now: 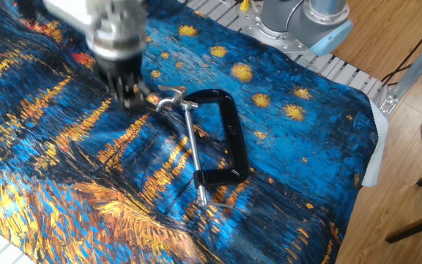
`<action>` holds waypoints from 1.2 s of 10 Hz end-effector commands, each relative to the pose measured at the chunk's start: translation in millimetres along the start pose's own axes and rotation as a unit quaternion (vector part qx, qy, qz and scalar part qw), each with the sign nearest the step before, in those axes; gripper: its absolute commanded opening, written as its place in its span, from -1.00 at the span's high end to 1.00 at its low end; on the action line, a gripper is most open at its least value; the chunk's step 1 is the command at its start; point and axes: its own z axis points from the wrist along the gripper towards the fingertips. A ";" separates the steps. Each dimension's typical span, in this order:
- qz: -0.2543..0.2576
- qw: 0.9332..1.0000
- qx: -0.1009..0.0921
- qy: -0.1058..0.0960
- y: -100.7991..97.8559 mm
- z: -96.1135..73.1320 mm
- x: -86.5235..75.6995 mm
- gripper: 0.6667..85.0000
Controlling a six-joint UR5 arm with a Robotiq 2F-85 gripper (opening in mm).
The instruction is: Turn on the water tap
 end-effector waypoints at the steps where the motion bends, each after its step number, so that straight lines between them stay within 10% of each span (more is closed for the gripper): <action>1: 0.015 0.999 -0.023 -0.026 -27.3 0.5 43.5 0.99; 8: 0.020 0.998 0.006 0.059 -44.6 0.2 93.8 0.99; 10: 0.012 0.994 -0.052 0.092 -42.0 -20.1 128.0 0.99; 12: 0.010 0.994 -0.070 0.081 -53.0 -20.5 152.7 0.99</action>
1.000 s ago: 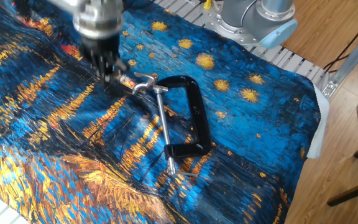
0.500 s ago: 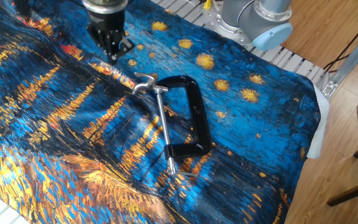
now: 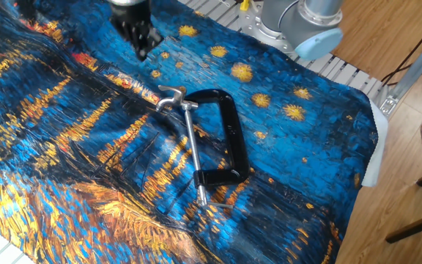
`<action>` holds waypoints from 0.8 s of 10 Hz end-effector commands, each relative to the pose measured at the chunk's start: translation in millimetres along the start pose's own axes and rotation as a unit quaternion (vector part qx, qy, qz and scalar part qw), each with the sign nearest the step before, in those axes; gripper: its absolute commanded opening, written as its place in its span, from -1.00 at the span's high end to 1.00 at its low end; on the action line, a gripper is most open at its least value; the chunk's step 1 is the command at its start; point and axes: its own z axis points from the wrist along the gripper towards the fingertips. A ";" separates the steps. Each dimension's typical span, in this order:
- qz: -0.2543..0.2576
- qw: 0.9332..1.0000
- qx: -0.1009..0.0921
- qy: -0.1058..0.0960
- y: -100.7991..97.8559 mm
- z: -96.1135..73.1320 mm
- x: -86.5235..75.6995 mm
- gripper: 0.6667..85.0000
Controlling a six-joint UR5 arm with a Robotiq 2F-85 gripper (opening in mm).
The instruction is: Turn on the water tap
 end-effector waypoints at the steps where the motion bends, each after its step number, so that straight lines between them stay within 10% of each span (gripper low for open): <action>1: 0.000 0.999 -0.039 -0.007 -1.0 4.5 32.0 0.99; 5: 0.005 0.999 -0.010 -0.041 -6.0 22.6 21.8 0.99; 8: 0.006 1.000 0.016 -0.021 -19.8 23.1 32.0 0.99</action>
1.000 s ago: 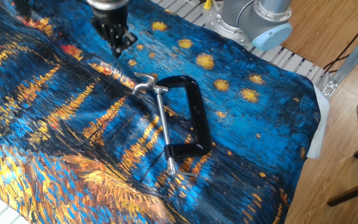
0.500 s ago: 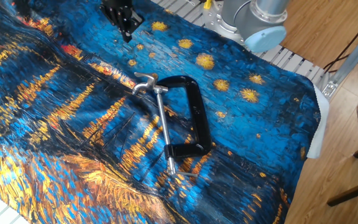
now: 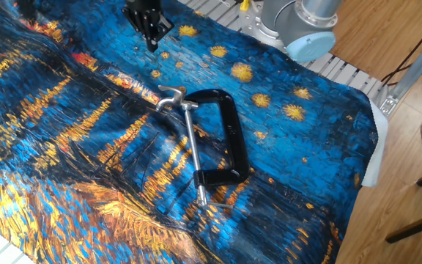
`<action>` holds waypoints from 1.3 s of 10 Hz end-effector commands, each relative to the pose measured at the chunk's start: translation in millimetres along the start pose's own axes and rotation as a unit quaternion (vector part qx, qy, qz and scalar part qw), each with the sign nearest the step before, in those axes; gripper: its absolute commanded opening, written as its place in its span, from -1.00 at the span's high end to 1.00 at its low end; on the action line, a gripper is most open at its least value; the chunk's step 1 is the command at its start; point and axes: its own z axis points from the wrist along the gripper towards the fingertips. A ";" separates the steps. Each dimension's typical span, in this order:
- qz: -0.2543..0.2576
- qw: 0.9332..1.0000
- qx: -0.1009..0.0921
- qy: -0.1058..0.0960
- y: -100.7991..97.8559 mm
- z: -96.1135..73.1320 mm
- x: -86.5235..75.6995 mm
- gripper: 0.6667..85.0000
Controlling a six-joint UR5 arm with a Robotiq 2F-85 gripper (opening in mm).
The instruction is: Turn on the water tap
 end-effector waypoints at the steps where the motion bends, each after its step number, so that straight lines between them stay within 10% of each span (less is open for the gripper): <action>1: 0.007 1.000 0.022 0.001 -11.5 1.0 3.3 0.99; 13: 0.024 1.000 -0.001 -0.012 23.3 66.0 -13.2 0.99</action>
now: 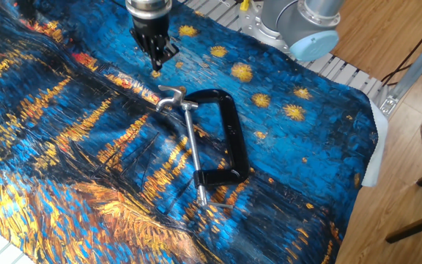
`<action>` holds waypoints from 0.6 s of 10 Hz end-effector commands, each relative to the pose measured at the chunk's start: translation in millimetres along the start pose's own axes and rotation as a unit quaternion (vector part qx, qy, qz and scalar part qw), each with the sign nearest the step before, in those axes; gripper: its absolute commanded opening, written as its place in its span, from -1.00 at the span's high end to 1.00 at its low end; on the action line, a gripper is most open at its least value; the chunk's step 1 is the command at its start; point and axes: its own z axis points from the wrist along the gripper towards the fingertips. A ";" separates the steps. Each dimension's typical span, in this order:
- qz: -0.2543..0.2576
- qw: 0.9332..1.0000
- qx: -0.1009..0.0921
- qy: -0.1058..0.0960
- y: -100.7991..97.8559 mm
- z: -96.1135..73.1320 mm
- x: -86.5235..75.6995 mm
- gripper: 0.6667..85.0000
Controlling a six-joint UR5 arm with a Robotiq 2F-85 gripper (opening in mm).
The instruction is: Turn on the water tap
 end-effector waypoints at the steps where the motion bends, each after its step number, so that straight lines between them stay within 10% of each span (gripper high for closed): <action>1: -0.001 1.000 -0.005 -0.002 4.7 12.2 -2.1 0.99; 6: 0.000 1.000 -0.006 -0.006 8.4 25.7 -8.9 0.99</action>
